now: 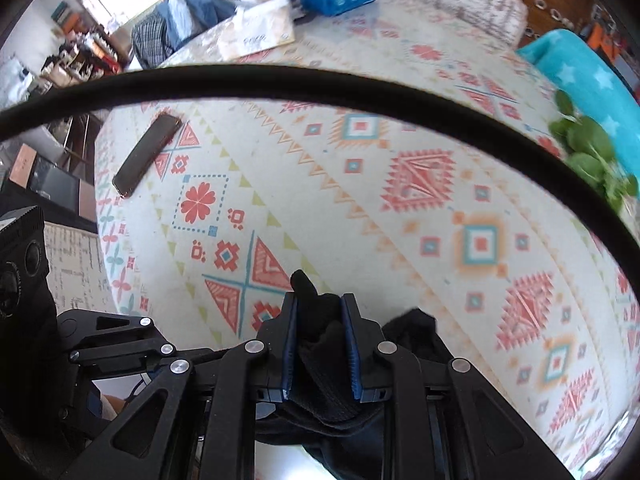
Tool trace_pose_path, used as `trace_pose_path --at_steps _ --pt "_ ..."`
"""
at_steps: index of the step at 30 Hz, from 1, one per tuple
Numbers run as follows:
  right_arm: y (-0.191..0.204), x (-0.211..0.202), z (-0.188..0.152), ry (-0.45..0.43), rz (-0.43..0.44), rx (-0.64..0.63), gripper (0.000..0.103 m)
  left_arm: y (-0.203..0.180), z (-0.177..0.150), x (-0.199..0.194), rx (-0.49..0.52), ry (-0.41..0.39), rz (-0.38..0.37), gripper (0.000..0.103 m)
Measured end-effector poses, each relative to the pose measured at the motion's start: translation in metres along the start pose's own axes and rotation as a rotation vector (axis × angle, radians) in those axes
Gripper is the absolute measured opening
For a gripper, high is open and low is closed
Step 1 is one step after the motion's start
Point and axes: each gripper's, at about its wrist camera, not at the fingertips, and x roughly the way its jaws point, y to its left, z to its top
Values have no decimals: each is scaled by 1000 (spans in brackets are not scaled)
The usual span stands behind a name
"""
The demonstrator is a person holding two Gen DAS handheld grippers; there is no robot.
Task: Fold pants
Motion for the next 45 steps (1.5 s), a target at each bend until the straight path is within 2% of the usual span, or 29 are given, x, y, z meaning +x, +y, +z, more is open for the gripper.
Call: trace_pose_path --at_steps 9,13,15,17,21,23,27,29,32,35,38,42,45 --pt "-79 -39 -89 -56 -5 170 24 -74 -35 60 94 83 -14 20" --pt "-118 -39 -127 -61 -28 276 35 -93 -55 89 114 142 -17 22" --pt "-140 -41 -147 -76 -73 346 39 -102 -64 95 129 166 -19 30" --pt "-159 -46 -165 -104 -73 419 60 -111 -71 94 156 175 -26 34" --pt "-182 -73 -194 -194 -103 533 61 -124 -81 78 231 178 -18 40" --pt "-181 -88 -205 -240 -120 563 61 -121 -84 66 250 174 5 42" --pt "-160 -109 -212 -315 -74 568 61 -97 -82 47 201 184 42 43" --pt "-148 -114 -208 -360 6 585 61 -82 -79 37 170 185 65 43" --pt "-138 -112 -197 -415 192 633 61 -56 -70 27 112 169 106 44" --pt "-126 -90 -181 -404 311 680 61 -34 -60 23 68 161 148 44" --pt "-115 -60 -175 -351 281 705 61 -21 -50 22 54 159 166 44" --pt "-116 -37 -196 -272 91 757 61 -19 -38 23 129 158 185 44" --pt "-131 -34 -229 -288 114 885 60 -25 -26 35 199 182 173 44"
